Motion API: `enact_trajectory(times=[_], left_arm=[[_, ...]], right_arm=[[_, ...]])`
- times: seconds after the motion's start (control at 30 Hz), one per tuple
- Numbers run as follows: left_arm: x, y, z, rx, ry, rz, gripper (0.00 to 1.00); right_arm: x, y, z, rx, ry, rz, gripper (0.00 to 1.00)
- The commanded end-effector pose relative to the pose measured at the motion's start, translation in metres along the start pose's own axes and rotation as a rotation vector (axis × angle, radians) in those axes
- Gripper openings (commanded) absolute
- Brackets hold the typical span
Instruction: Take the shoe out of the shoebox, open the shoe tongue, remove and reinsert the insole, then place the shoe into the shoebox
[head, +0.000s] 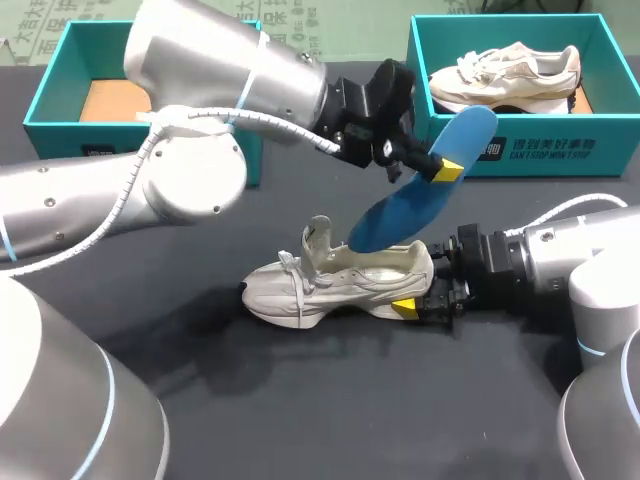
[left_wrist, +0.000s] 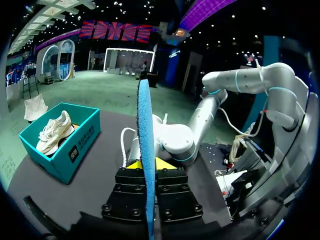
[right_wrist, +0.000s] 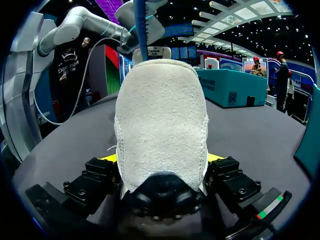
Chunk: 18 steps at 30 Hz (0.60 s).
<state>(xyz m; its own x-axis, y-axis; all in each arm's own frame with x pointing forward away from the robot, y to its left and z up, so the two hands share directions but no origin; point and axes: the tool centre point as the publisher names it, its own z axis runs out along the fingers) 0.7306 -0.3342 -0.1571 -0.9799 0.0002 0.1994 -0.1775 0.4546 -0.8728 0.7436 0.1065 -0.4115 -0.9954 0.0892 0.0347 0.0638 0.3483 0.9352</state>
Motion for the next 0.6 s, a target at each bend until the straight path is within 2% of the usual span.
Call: enact_trajectory(times=[0.03,0.27,0.47,0.6], left_arm=[[-0.001,0.005,-0.009,0.021,0.124,0.004,0.0],[-0.001,0.005,-0.009,0.021,0.124,0.004,0.0],[0.023,-0.004,-0.052,0.171,0.146,0.01,0.0],[0.036,-0.008,-0.084,0.219,0.167,-0.02,0.0]], right_arm=[[0.001,-0.001,0.001,0.003,-0.001,0.0,0.0],[0.001,-0.001,0.001,0.003,-0.001,0.0,0.0],[0.001,-0.001,0.001,0.003,-0.001,0.0,0.0],[0.001,-0.001,0.001,0.003,-0.001,0.0,0.0]])
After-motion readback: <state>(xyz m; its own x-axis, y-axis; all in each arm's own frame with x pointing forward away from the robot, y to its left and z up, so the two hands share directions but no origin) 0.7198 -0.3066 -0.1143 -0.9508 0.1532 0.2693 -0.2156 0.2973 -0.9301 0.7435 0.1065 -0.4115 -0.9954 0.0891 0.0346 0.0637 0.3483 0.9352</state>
